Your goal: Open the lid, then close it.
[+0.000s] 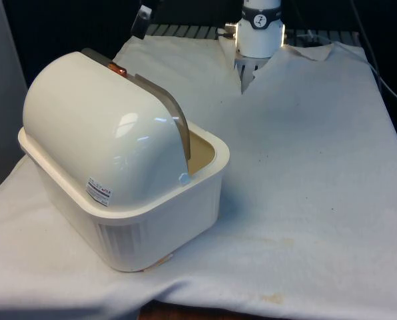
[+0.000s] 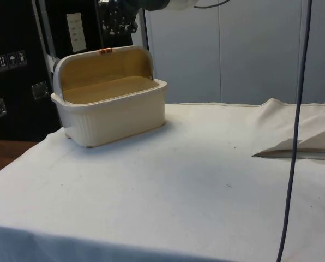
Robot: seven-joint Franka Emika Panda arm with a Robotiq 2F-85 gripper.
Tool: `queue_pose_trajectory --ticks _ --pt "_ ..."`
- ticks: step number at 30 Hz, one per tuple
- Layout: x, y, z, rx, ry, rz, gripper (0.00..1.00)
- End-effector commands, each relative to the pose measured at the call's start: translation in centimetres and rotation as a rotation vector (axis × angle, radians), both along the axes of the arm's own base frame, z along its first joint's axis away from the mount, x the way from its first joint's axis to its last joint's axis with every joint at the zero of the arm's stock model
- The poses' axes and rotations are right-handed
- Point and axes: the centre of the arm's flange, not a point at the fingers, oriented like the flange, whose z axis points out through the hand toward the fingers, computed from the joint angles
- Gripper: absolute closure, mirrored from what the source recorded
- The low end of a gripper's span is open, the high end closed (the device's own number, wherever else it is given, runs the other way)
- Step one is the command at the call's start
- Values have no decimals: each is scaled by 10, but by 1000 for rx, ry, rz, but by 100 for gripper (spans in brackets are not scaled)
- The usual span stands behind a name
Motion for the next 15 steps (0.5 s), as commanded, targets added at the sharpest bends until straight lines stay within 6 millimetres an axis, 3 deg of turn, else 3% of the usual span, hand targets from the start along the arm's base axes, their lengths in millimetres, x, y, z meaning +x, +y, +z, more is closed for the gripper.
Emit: queue_pose_trajectory --ticks 1,5,15 --pt "0 4 1 5 -4 6 100" --pt "1 -3 -1 -2 1 -4 100" --pt "9 -9 18 -27 24 29 100"
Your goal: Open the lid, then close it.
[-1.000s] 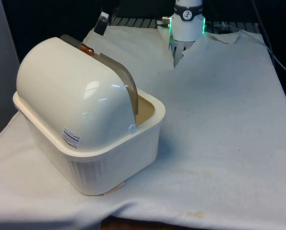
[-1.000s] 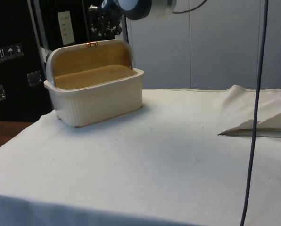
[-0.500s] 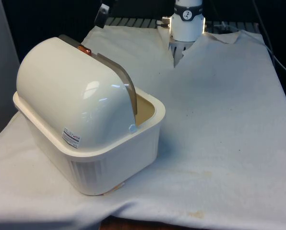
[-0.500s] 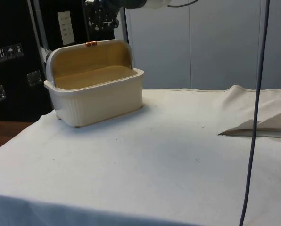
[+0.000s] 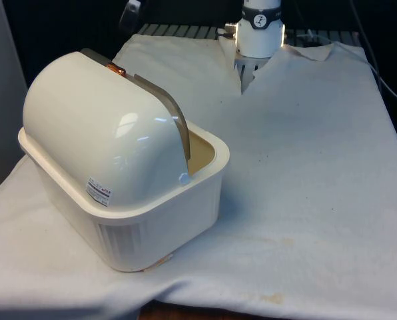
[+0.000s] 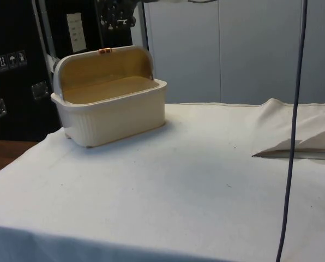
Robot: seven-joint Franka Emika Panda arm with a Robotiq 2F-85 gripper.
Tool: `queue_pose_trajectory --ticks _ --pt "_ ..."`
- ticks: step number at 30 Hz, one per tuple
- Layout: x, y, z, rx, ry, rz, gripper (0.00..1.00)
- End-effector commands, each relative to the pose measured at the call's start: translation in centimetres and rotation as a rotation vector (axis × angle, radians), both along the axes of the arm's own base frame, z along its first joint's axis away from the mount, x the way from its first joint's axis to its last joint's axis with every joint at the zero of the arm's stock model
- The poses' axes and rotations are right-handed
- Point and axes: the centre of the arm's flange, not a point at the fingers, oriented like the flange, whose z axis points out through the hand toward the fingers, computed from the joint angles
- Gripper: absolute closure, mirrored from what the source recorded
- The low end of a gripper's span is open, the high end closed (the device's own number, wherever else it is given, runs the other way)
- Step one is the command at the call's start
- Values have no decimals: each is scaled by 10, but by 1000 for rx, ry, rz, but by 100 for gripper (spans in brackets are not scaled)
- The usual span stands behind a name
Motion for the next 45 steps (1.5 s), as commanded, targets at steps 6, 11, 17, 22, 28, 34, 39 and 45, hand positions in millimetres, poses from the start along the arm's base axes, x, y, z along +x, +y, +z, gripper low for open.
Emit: queue_pose_trajectory --ticks 6,11,17,22,28,34,39,45 --pt "1 1 15 -26 7 39 100" --pt "1 0 20 -43 11 55 100" --pt "3 -1 26 -68 20 82 100" --pt "6 -3 26 -93 41 106 100" --pt "8 -7 25 -124 67 131 100" --pt "10 -11 21 -160 95 158 100" --pt "10 -12 19 -189 118 186 100" --pt "11 -15 16 -220 142 216 100"
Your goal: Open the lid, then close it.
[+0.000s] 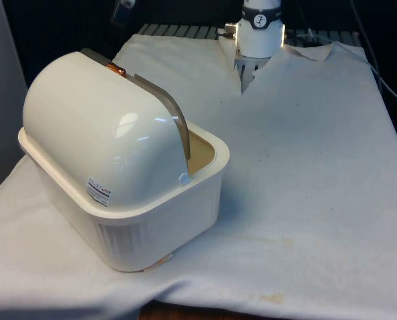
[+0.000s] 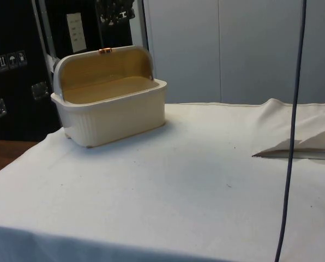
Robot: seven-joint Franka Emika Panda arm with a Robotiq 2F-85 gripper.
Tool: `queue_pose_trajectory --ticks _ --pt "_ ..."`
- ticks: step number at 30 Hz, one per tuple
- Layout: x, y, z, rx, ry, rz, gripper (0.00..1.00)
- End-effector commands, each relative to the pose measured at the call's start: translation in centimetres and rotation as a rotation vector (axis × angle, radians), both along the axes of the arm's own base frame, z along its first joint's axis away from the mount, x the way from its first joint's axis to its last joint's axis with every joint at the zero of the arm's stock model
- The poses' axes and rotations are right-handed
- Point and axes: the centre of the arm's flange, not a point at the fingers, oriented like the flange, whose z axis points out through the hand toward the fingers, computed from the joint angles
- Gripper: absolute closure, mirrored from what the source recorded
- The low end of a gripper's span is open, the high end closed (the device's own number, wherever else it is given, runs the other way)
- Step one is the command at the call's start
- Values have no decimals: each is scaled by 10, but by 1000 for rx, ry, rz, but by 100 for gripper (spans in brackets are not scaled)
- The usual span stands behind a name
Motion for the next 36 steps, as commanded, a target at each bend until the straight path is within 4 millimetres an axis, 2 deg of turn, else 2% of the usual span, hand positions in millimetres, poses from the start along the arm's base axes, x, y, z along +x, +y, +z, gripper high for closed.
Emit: queue_pose_trajectory --ticks 1,23,36 --pt "3 -1 -1 -8 11 8 100" --pt "33 -10 -32 -103 138 96 100" --pt "42 -14 -37 -145 173 126 100"
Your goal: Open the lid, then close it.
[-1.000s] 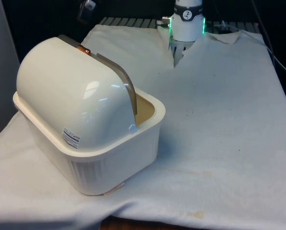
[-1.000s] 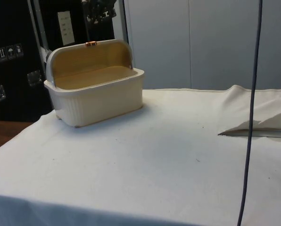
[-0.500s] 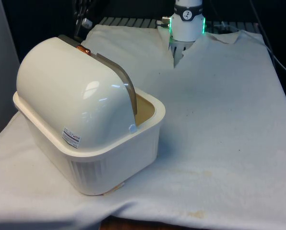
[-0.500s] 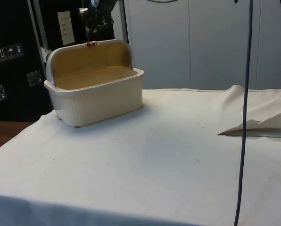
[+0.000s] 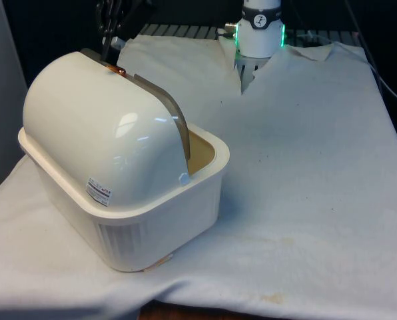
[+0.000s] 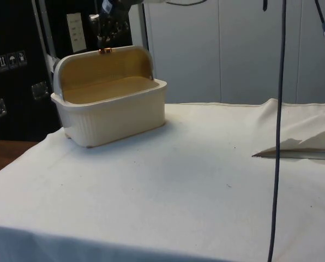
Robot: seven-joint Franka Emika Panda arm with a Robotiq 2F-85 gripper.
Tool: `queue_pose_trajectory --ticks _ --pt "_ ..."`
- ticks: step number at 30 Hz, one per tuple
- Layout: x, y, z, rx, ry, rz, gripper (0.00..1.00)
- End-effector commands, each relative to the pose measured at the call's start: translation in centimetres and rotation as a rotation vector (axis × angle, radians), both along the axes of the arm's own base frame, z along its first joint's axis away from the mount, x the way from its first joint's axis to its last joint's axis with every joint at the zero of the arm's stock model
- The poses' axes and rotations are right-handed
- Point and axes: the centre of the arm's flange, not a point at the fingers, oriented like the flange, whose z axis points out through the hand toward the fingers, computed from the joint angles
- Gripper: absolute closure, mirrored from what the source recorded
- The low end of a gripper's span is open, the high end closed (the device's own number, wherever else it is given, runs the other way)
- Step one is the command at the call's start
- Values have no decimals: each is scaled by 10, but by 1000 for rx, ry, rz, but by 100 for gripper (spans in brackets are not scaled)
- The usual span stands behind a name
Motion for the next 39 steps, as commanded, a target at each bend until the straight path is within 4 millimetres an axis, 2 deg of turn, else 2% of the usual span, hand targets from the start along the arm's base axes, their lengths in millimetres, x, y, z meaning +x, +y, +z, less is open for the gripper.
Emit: queue_pose_trajectory --ticks 1,39 --pt "1 -1 -1 -4 14 2 100" --pt "3 20 -6 21 266 183 100"
